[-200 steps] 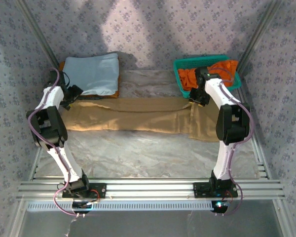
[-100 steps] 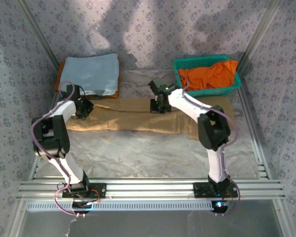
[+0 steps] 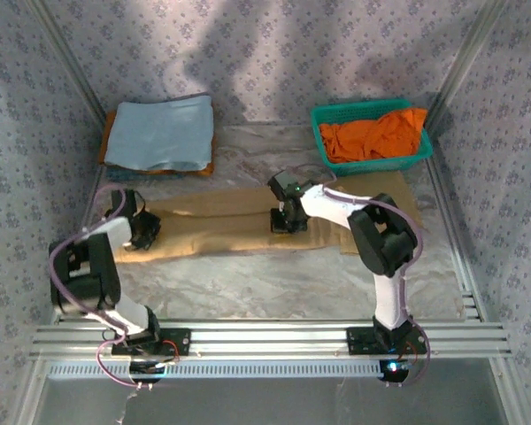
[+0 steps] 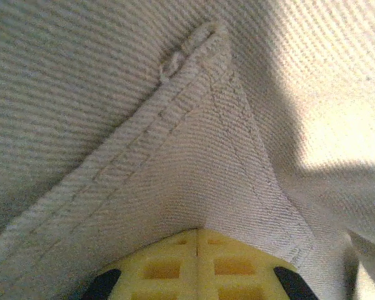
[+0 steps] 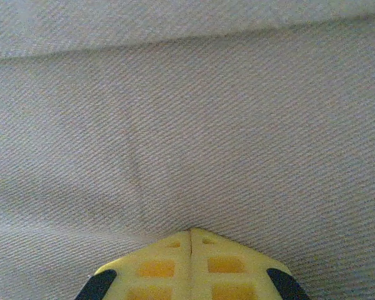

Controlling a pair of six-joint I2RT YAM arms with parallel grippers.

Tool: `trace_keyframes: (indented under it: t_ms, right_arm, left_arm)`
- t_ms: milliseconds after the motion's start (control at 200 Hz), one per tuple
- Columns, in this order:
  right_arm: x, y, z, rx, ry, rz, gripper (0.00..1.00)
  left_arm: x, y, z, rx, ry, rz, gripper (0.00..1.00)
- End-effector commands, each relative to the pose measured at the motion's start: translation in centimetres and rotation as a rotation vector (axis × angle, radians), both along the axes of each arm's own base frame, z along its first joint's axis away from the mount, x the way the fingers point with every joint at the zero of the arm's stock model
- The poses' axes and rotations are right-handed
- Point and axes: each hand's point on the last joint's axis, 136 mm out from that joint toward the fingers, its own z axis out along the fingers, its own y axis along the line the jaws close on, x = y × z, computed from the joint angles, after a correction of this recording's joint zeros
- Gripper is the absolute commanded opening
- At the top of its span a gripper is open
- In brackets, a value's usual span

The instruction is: Fold and stack the trousers

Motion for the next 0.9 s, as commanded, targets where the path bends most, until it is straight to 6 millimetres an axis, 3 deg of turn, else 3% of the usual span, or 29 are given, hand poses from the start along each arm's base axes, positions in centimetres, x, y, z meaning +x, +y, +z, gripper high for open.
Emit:
trace_keyframes:
  t_ms: [0,180,255,350,450,530,720,804,899]
  right_arm:
    - [-5.6,-1.9,-2.0,-0.055,0.123,0.007,0.0]
    - [-9.6,-2.6,-1.3,-0.035,0.167,-0.015,0.0]
    - [-8.8,-3.0,0.8,-0.023,0.119,-0.036,0.0]
    - [-6.7,-4.2,4.4,-0.011,0.04,-0.079,0.1]
    - [-5.5,-6.3,7.3,0.015,-0.02,-0.152,0.17]
    - [-5.5,-9.5,7.9,-0.025,-0.029,-0.239,0.22]
    - [-8.6,-18.2,6.6,-0.046,0.036,-0.553,0.38]
    - [-10.1,-20.4,6.3,-0.073,0.047,-0.583,0.45]
    - [-11.5,-20.9,5.0,-0.098,0.093,-0.569,0.46]
  left_arm:
    - [-6.5,0.8,-1.9,-0.025,0.147,0.117,0.0]
    - [-9.4,0.9,1.4,-0.025,0.041,0.157,0.0]
    - [-9.1,1.0,3.6,-0.009,-0.048,0.151,0.0]
    - [-7.9,1.0,6.2,0.008,-0.125,0.11,0.0]
    - [-6.0,0.4,8.2,0.02,-0.149,0.014,0.1]
    - [-4.3,-1.4,9.0,0.042,-0.145,-0.101,0.21]
    - [-1.9,-7.7,8.7,0.159,-0.096,-0.392,0.49]
    - [-1.8,-9.1,7.5,0.199,-0.052,-0.468,0.5]
    - [-1.7,-10.8,6.1,0.199,-0.033,-0.538,0.5]
